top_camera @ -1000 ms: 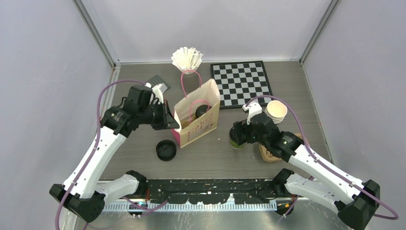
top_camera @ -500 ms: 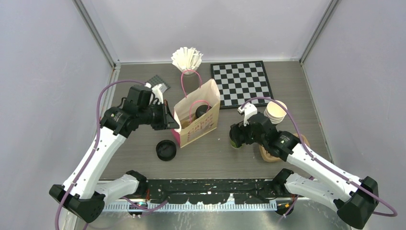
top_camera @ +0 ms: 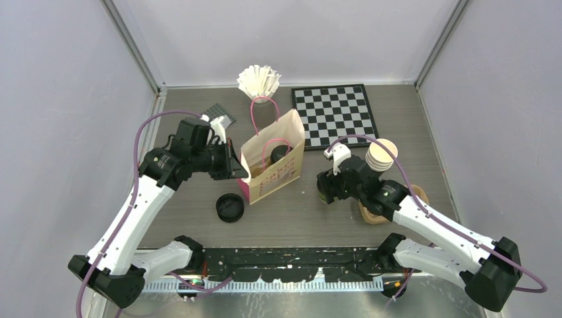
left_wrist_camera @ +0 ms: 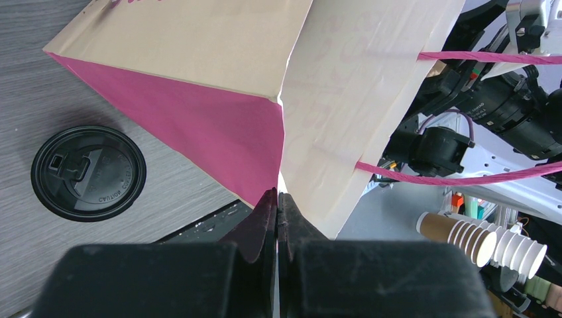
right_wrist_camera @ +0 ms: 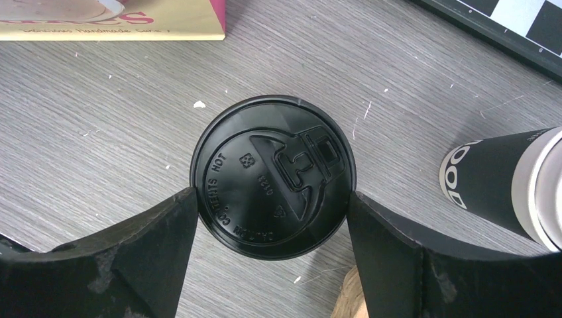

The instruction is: Pack the takeout coffee

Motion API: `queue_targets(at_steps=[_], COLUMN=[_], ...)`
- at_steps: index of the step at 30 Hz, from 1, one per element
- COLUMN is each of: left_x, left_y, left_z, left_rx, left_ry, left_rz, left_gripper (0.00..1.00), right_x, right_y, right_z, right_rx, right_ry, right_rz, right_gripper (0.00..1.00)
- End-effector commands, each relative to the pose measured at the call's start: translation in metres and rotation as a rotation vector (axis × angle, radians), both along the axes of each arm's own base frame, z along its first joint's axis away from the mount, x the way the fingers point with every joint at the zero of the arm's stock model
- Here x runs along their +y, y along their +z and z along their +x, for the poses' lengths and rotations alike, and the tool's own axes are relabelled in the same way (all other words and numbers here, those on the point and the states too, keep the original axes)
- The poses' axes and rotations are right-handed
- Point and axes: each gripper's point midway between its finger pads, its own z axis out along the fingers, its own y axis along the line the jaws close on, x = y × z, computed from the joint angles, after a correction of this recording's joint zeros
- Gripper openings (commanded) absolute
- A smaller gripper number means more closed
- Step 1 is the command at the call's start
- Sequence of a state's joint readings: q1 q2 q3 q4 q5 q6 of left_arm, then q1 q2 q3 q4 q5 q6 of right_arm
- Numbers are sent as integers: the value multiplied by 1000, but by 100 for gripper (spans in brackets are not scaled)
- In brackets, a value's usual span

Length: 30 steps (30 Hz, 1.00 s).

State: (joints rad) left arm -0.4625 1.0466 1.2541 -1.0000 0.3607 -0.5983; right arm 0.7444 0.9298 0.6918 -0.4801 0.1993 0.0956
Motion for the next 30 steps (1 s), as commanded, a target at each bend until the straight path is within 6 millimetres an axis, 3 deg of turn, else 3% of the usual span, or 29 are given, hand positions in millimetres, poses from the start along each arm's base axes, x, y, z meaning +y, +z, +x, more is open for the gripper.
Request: queue_targets(at_steps=[1, 4, 22, 30], left_x=[1, 1, 3, 3], left_y=[0, 1, -1, 0], left_z=[-1, 0, -2, -2], left_rx=[-5, -6, -3, -5], left_ry=[-4, -4, -1, 1], left_rz=[2, 1, 9, 10], left_gripper=[0, 0, 0, 0], right_x=[2, 0, 9, 10], right_y=[9, 12, 19, 36], right_z=[3, 4, 19, 21], right_rx=[-31, -37, -75, -106], right_ry=[9, 6, 14, 0], right_rz=[4, -1, -10, 21], right_gripper=[89, 94, 95, 96])
